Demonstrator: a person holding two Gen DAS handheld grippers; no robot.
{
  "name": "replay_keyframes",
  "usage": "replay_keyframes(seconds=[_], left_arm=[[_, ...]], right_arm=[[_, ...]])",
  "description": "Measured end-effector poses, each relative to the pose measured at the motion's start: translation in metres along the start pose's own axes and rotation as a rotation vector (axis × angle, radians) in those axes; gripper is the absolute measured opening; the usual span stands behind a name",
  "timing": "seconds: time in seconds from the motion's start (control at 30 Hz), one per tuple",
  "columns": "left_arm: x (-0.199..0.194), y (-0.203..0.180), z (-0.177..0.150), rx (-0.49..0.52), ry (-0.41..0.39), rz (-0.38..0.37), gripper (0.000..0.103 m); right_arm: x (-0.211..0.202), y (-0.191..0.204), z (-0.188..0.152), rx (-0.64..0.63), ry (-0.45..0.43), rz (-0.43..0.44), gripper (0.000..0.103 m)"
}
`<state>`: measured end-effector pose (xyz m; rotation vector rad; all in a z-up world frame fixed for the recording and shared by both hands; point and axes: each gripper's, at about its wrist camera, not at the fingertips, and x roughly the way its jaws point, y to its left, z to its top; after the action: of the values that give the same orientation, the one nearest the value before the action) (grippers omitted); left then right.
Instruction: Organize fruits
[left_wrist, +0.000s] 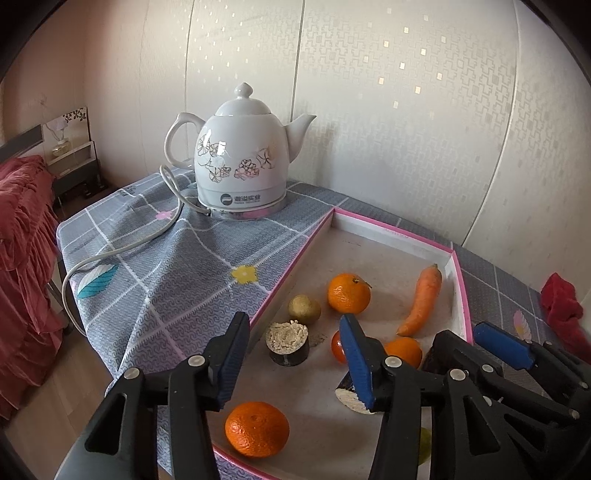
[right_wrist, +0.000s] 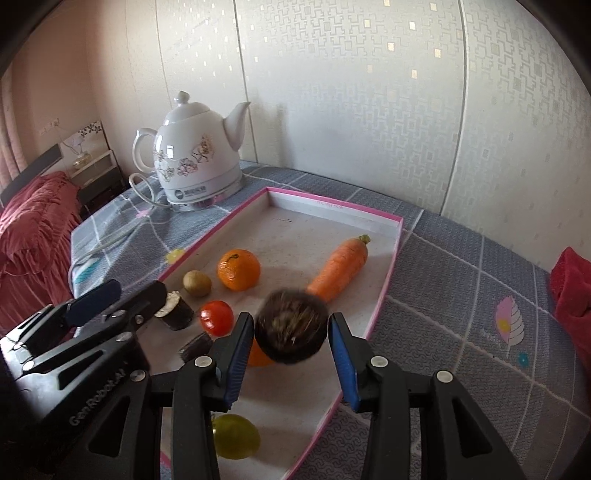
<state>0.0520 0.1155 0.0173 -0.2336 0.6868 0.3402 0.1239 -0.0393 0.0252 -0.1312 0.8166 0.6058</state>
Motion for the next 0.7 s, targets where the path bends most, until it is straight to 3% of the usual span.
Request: replay_keyframes(seconds=[0.13,0.7], left_arm=[[-0.001,0.000,0.000,0.001,0.001,0.000,0.053],[-0.014,-0.017,-0.007,0.061,-0.027,-0.035,0.060]], right_arm=[[-0.005,-0.002,0.001,0.007,-0.017,-0.001,0.050],[-0.021,-0.036,-0.007,0.100,-0.035,-0.143,0.050]])
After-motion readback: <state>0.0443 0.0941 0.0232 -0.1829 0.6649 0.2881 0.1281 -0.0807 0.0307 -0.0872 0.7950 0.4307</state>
